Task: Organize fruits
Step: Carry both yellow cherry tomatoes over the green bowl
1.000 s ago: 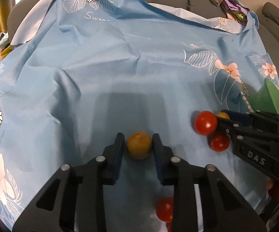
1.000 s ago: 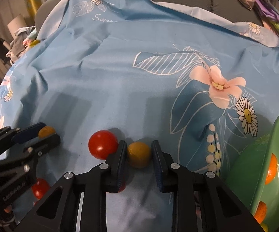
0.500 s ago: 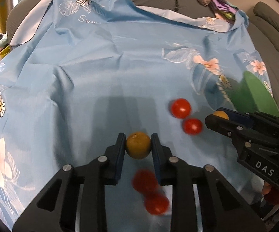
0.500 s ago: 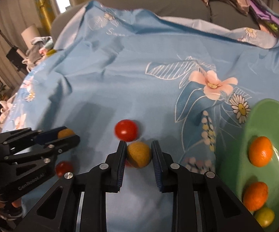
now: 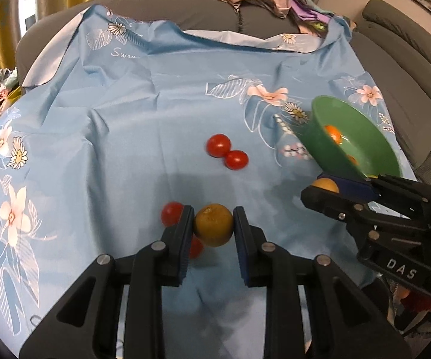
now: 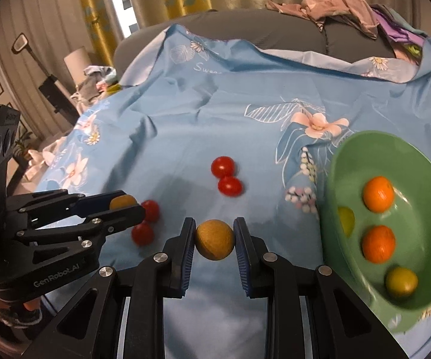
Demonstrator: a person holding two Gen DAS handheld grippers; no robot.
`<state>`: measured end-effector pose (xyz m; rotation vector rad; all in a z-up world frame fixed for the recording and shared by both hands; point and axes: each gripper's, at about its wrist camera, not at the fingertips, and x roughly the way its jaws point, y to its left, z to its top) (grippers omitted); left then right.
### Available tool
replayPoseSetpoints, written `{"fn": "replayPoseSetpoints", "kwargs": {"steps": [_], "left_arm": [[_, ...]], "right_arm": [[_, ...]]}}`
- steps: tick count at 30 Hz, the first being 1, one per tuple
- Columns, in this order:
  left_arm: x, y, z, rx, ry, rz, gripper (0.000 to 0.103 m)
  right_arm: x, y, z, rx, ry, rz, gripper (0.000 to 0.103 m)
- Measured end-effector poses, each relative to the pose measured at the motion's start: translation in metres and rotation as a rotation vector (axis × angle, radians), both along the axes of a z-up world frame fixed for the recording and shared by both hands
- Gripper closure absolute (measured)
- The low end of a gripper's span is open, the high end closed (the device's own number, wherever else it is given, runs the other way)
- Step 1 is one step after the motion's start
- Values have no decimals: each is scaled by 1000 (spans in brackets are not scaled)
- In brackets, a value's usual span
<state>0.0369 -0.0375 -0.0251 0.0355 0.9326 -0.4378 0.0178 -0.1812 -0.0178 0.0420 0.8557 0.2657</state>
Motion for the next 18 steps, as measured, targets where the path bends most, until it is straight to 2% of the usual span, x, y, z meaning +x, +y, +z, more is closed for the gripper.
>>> {"fn": "replayPoseSetpoints", "kwargs": {"steps": [9,18], "left_arm": [[-25,-8,14,1,-24,-13,77],[-33,-29,25,18,-52,-57,77]], "right_arm": [[-25,-17,14,27,-49,-31,75],[-38,-37,22,54,-84,-65,75]]}}
